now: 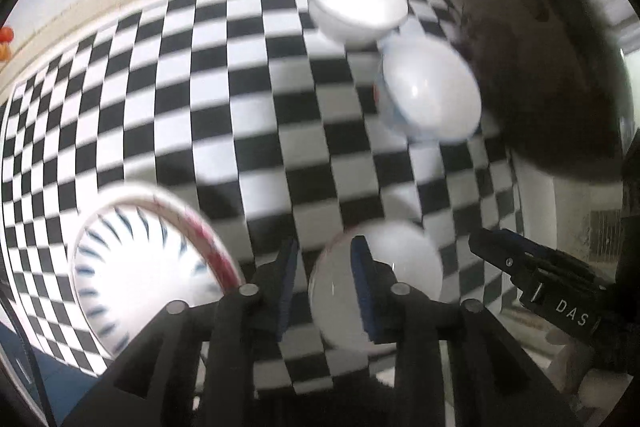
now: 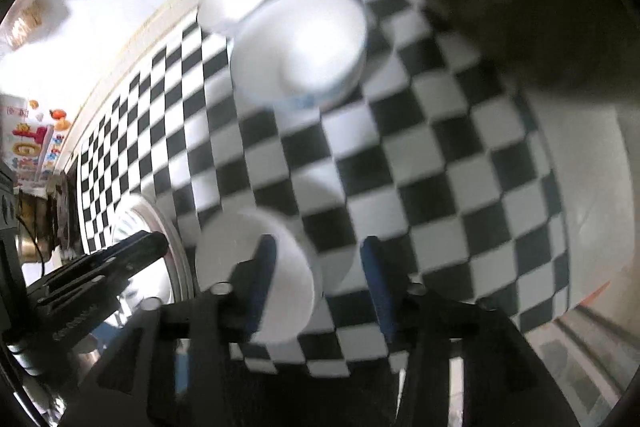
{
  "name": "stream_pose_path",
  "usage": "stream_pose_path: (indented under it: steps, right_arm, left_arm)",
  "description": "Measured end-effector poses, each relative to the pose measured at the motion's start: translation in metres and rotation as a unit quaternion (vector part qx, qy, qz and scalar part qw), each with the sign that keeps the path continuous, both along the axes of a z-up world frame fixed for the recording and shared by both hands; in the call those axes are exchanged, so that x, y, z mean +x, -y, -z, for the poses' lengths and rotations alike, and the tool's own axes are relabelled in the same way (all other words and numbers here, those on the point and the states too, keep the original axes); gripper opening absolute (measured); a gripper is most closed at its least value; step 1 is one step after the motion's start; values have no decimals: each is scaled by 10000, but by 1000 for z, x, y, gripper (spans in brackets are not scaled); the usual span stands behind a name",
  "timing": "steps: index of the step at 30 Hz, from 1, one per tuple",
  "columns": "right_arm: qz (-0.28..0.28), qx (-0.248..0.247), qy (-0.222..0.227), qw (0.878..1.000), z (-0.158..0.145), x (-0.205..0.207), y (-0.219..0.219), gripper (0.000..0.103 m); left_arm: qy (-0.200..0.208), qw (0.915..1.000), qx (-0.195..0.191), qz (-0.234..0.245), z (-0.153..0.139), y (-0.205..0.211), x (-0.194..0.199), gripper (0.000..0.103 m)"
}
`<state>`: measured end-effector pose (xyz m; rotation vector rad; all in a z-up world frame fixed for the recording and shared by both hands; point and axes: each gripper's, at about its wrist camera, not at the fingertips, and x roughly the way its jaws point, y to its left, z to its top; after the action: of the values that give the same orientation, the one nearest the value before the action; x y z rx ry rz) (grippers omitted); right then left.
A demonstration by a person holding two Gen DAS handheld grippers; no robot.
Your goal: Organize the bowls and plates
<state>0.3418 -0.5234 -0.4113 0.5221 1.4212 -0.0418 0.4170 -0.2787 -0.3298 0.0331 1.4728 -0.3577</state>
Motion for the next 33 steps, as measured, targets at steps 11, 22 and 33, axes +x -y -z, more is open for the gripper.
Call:
stream_pose_path:
  steps: [11, 22, 33]
  right_arm:
    - [-152, -1134, 216, 9932, -6, 98, 17, 51]
    - [-669, -1774, -255, 9815, 36, 145, 19, 17]
    - [-770, -1334, -291, 9876, 36, 150, 12, 9]
  left_arm:
    - [-39, 9997, -152, 188, 10, 54, 91, 26]
    - [-717, 9961, 80, 512, 77, 92, 132, 25]
    - [-723, 9958, 92, 556, 87, 86, 128, 14]
